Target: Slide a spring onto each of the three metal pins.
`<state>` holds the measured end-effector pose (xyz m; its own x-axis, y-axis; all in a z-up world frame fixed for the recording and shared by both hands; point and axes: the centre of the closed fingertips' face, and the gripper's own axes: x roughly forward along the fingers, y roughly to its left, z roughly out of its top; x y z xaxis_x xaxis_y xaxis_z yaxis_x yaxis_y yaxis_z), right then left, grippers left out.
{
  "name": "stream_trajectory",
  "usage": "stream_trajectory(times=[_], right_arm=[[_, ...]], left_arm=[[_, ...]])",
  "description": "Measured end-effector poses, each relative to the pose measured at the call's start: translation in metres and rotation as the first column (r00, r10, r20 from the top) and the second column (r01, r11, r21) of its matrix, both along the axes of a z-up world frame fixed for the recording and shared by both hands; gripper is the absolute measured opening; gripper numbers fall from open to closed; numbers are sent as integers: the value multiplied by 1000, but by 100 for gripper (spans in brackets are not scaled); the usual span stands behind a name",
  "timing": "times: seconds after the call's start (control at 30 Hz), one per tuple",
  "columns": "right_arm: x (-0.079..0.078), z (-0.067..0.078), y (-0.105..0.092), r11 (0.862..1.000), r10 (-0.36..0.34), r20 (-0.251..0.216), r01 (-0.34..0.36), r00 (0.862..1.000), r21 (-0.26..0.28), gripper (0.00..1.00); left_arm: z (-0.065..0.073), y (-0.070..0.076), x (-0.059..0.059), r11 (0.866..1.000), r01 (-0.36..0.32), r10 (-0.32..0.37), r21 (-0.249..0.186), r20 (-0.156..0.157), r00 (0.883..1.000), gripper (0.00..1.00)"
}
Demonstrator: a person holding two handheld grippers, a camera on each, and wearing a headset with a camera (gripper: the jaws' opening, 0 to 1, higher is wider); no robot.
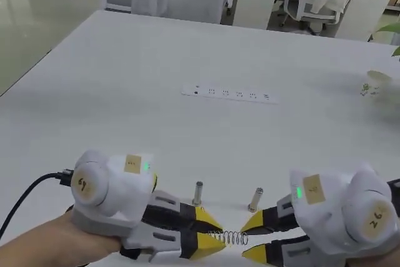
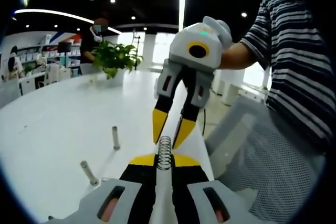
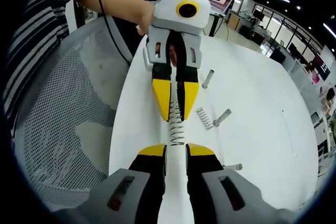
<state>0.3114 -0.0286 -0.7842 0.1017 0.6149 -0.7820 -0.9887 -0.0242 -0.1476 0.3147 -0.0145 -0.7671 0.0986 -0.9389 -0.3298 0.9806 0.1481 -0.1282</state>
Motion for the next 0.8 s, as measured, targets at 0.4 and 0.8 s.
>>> stream_trajectory(times=[0.4,0.8], right_arm=[[-6,1,5,999,42,11,-42,999,-3,7],[-7,34,17,992,74,39,-78,996,95,7]], left_arm=[[-1,-2,-6,999,26,-27,23,9,1000,2],[-4,-1,-5,1000,16,-16,27,17,1000,2]])
